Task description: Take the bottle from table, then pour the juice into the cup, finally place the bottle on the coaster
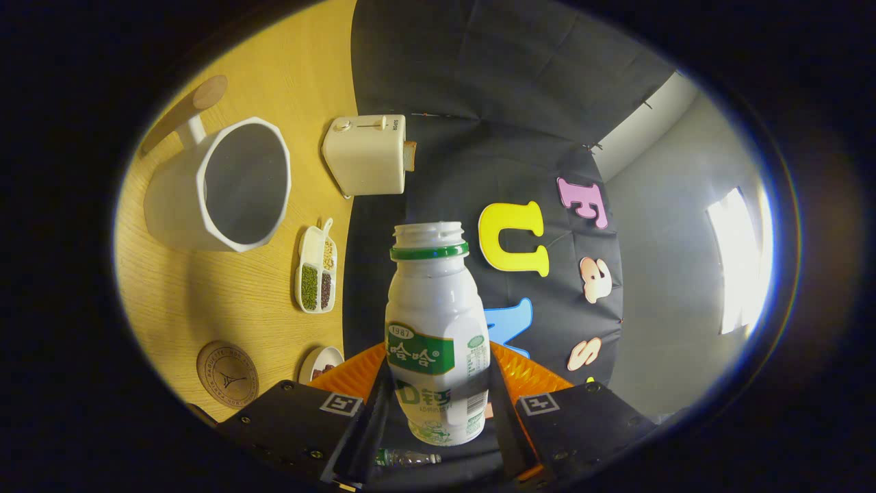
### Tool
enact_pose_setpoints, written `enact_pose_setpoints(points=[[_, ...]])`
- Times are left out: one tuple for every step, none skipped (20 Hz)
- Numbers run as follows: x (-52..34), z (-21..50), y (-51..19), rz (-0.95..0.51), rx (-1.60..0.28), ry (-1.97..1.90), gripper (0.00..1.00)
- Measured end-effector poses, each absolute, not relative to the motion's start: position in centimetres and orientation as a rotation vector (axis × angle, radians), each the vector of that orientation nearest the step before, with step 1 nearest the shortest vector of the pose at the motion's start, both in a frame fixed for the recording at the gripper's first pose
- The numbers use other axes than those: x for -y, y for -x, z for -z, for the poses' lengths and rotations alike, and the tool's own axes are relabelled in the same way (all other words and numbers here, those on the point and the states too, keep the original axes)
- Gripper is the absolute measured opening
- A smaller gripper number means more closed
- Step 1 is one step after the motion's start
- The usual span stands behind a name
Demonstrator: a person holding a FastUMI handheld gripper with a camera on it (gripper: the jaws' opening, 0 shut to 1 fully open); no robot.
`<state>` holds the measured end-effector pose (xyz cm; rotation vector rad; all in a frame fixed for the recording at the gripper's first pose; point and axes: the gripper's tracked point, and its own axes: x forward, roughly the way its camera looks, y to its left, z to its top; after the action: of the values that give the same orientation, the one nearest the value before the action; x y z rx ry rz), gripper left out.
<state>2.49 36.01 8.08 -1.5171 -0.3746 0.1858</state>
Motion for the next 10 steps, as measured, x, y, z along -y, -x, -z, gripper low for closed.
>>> enact_pose_setpoints(points=[[-36.07,-8.13,-2.58,-0.184,0.378,1.522,0.69],[-36.09,-8.24,-2.50,-0.182,0.383,1.527,0.69],[-36.13,-8.29,-2.55,-0.180,0.388,1.533,0.69],[-36.18,-8.27,-2.60,-0.178,0.391,1.538,0.69],[-36.24,-8.32,-2.54,-0.177,0.394,1.542,0.69],[-36.28,-8.34,-2.49,-0.177,0.398,1.546,0.69],[-36.31,-8.39,-2.55,-0.175,0.400,1.552,0.69],[-36.30,-8.45,-2.52,-0.173,0.404,1.556,0.69],[-36.31,-8.50,-2.57,-0.172,0.407,1.562,0.69],[-36.24,-8.53,-2.47,-0.170,0.411,1.565,0.69]])
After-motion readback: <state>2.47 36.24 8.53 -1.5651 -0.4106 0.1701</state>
